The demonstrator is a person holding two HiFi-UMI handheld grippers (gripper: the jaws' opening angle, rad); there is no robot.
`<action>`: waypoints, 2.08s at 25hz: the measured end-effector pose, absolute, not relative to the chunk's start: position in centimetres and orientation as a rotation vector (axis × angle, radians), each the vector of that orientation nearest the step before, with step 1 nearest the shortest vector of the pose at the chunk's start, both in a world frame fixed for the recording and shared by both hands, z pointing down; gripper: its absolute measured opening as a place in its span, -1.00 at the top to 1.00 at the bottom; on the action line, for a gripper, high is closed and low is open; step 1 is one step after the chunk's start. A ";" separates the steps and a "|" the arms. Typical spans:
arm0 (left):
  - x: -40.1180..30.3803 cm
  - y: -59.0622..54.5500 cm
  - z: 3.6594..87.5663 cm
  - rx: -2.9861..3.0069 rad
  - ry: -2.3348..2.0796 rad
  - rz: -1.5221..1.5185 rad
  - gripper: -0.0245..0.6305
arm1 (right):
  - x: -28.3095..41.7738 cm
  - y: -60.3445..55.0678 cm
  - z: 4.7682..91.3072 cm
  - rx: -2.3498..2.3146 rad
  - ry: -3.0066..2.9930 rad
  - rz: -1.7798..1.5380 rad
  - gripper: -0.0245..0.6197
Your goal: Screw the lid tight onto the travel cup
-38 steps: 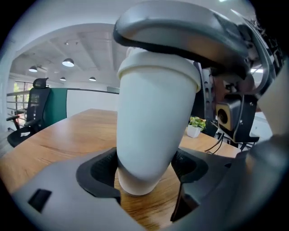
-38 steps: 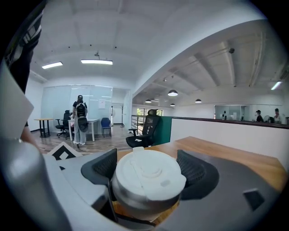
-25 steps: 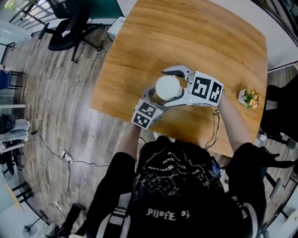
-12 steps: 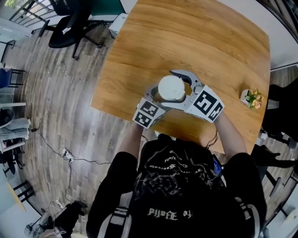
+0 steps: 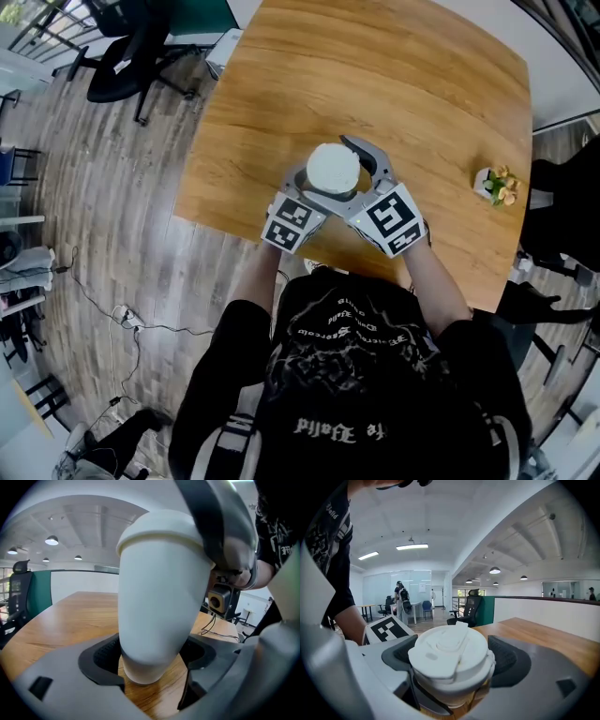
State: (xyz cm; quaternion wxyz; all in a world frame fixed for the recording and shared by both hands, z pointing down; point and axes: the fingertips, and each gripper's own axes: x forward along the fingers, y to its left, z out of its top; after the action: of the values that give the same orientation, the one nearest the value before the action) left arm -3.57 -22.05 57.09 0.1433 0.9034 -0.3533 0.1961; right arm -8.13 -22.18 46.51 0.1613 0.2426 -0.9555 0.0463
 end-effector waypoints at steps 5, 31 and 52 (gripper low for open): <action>-3.6 -21.7 57.1 2.618 -0.998 0.567 -0.28 | -8.3 -21.8 46.7 0.652 -2.698 0.147 -0.56; -9.5 -13.0 55.6 2.330 -1.365 0.278 -0.30 | 5.2 -12.8 53.5 1.116 -2.577 0.419 -0.62; -7.5 -7.6 52.8 2.403 -1.291 0.173 0.85 | 4.3 -7.8 53.9 1.134 -2.550 0.402 0.90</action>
State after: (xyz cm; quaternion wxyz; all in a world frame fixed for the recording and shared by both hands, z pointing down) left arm -7.47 -7.58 52.81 0.2028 0.8608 -0.4627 0.0619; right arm 4.29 -7.83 53.86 0.1602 0.3970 -0.8927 0.1409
